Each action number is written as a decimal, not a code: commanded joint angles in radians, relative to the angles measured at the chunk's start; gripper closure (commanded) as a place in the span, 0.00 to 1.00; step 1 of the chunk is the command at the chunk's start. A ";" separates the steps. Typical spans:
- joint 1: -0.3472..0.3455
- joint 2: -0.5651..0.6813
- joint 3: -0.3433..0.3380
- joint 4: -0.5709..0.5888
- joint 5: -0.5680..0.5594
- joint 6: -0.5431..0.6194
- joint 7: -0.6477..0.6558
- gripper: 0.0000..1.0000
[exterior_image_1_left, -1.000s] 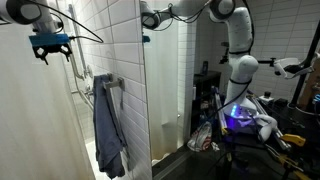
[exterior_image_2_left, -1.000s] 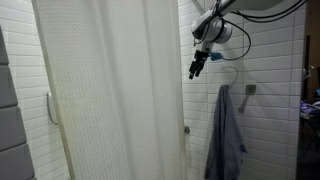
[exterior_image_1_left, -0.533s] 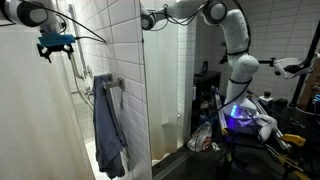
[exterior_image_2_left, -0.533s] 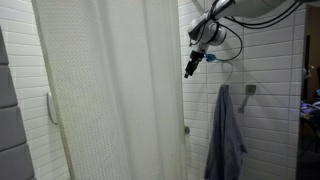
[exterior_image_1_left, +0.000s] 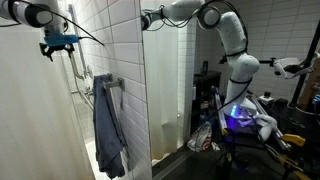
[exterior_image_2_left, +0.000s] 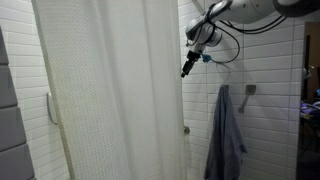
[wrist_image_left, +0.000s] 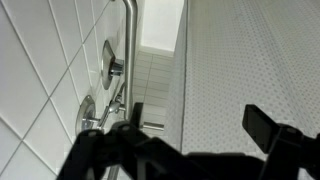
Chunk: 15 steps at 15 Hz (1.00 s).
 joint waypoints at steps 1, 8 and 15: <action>-0.027 0.064 0.033 0.111 0.028 -0.047 -0.055 0.00; -0.040 0.137 0.059 0.215 0.048 -0.080 -0.103 0.00; -0.042 0.190 0.082 0.276 0.074 -0.068 -0.138 0.00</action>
